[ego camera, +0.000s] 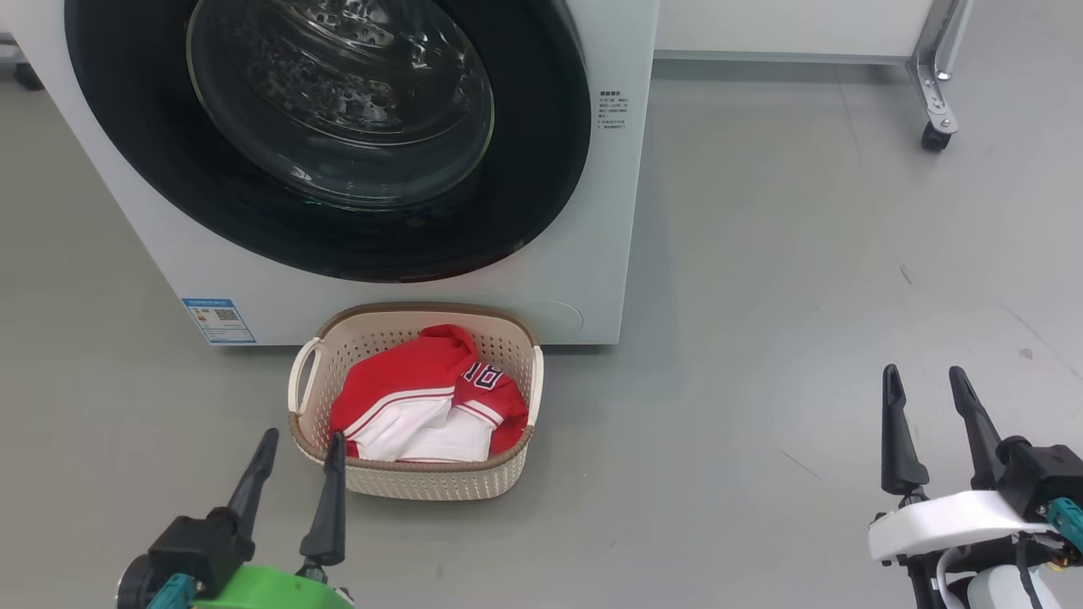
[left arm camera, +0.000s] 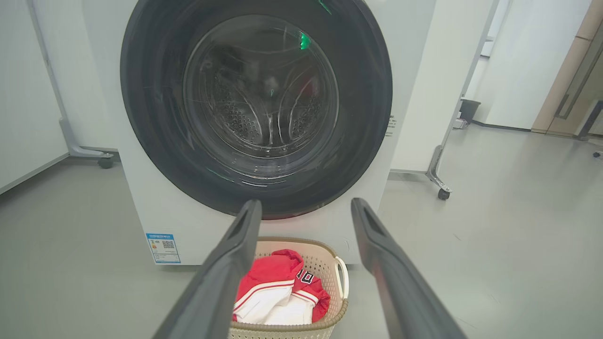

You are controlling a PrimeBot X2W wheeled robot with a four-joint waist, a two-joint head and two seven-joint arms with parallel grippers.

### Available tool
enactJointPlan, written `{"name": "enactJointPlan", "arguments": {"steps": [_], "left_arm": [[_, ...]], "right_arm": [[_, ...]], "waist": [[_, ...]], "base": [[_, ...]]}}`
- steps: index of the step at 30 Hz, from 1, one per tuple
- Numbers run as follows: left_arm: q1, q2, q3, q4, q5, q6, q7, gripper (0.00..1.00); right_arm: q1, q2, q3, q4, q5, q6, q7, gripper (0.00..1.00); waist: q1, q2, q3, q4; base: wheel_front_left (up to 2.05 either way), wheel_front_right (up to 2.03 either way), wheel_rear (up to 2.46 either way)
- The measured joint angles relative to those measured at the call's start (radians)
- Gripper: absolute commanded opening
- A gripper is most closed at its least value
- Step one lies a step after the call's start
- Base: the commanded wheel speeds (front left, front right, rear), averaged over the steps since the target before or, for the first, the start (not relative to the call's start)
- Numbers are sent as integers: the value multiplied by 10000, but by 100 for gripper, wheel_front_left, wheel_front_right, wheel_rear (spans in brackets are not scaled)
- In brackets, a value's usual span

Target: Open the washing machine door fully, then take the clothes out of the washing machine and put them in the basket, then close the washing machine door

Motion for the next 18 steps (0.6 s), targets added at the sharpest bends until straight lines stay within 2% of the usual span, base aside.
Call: {"name": "enactJointPlan", "arguments": {"steps": [18], "left_arm": [[12,-19,-92,-46,-138,0,0,100]], "right_arm": [[376,90,-54,-393,-222,17,0,100]], "waist": [[0,0,3,-77]], "base": [[0,0,0]]}}
